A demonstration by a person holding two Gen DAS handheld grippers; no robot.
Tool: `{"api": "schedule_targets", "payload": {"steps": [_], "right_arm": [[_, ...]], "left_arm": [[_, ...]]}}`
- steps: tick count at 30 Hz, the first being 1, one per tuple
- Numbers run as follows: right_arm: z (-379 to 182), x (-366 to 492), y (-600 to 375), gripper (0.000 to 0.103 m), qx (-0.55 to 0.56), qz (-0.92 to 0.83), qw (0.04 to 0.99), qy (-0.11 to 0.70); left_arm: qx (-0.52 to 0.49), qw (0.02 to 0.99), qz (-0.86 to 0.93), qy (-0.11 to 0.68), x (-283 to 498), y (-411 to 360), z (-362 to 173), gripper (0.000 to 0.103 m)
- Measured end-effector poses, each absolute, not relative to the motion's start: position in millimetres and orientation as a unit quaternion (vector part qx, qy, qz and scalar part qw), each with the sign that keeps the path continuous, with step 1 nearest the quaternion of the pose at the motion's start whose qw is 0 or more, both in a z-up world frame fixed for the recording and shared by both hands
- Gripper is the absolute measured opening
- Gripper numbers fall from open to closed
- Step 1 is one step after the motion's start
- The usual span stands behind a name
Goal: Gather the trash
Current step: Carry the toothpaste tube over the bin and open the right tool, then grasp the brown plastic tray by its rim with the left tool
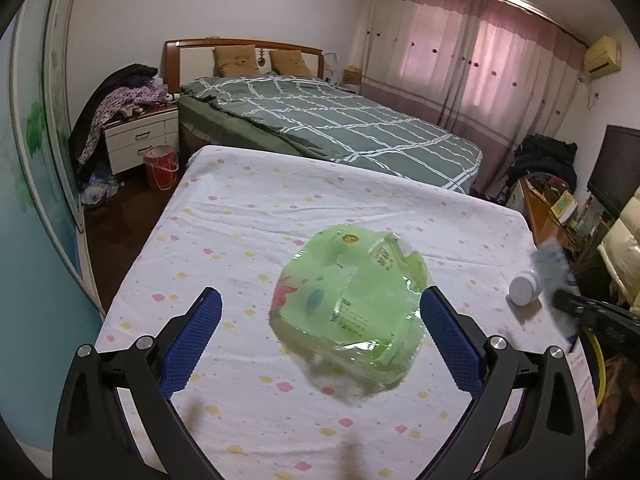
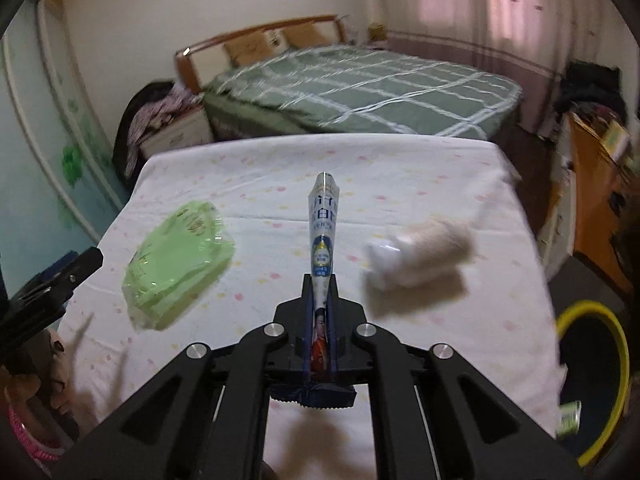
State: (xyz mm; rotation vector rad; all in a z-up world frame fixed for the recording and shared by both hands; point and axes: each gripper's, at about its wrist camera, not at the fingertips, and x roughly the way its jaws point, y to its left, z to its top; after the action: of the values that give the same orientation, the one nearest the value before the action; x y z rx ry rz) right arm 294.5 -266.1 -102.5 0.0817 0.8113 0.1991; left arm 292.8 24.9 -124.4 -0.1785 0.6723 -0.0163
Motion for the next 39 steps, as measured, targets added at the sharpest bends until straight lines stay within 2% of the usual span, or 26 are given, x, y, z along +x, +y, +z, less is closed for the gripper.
{"api": "schedule_targets", "payload": {"steps": [8, 17, 22, 25, 39], "right_arm": [[-110, 238, -374, 0.006, 0.108, -0.035, 0.920, 0.376], [-146, 204, -488, 0.006, 0.171, -0.186, 0.889, 0.383], [-163, 204, -508, 0.009, 0.186, -0.223, 0.875, 0.388], [-170, 203, -511, 0.021, 0.185, -0.238, 0.871, 0.389], [-170, 200, -510, 0.024, 0.188, -0.240, 0.872, 0.384]], "left_arm": [[-0.036, 0.939, -0.073, 0.335, 285, -17, -125, 0.098], [0.018, 0.926, -0.157, 0.344, 255, -80, -116, 0.098], [0.016, 0.907, -0.201, 0.369, 237, -102, -120, 0.098], [0.020, 0.895, -0.221, 0.388, 228, -115, -125, 0.098], [0.074, 0.865, -0.260, 0.422, 214, -150, -148, 0.098]]}}
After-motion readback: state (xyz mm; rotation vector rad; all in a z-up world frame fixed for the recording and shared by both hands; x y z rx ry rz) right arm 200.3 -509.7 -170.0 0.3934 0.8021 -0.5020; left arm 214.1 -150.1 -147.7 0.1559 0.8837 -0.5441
